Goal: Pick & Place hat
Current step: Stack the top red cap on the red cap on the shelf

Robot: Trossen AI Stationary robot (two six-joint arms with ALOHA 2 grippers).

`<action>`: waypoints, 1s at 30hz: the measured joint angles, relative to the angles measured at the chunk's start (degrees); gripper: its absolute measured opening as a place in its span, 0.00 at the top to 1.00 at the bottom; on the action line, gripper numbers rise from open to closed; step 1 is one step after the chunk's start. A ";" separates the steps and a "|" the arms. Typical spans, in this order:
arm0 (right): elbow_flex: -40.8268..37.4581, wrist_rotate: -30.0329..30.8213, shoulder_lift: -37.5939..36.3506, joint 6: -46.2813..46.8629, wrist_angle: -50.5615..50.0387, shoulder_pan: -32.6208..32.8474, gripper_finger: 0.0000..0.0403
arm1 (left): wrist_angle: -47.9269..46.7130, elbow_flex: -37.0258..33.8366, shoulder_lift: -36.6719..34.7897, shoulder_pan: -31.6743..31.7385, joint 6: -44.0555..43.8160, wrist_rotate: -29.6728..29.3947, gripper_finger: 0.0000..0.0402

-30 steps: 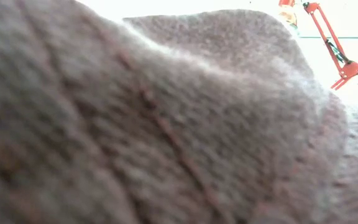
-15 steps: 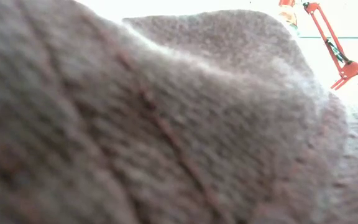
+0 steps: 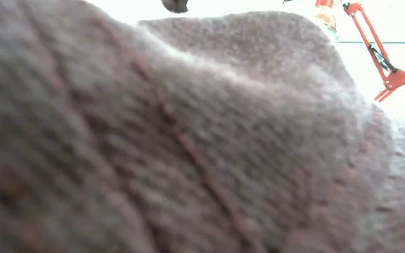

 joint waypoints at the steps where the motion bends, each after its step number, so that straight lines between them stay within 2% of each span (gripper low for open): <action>1: -0.58 1.03 -0.36 0.54 0.13 0.00 0.87 | -0.74 -0.40 0.74 0.00 -2.99 -1.83 0.99; 5: -2.28 4.70 -1.53 0.90 1.13 0.00 0.87 | 0.41 -3.54 5.70 0.00 -10.40 -7.41 0.99; 8: -3.15 5.28 -2.29 1.57 1.18 0.00 0.87 | 0.08 -5.00 11.36 -0.03 -12.02 -12.54 0.99; 12: -4.05 6.63 -2.97 2.89 1.23 0.00 0.87 | -0.25 -4.08 17.43 -0.27 -9.06 -20.74 0.99; 16: -4.30 7.66 -2.92 2.93 1.14 0.00 0.87 | -1.01 -1.50 20.87 -0.08 -6.94 -21.38 0.99; 18: -4.30 7.67 -2.91 2.96 1.15 -0.02 0.87 | -1.07 0.51 21.69 0.45 -8.58 -16.75 0.99; 22: -4.30 7.67 -2.87 3.63 1.17 0.00 0.87 | 1.74 3.87 19.39 5.33 -9.47 3.60 0.99; 26: -4.31 7.67 -2.80 3.36 1.23 -0.02 0.87 | 10.52 2.46 17.39 12.18 0.27 26.52 0.99; 28: -4.33 7.65 -2.69 2.93 1.32 -0.02 0.87 | 11.17 1.86 16.19 15.26 1.21 32.40 0.99; 30: -4.35 7.65 -2.67 3.09 1.48 0.00 0.87 | 7.70 1.85 14.38 17.82 1.84 33.16 0.99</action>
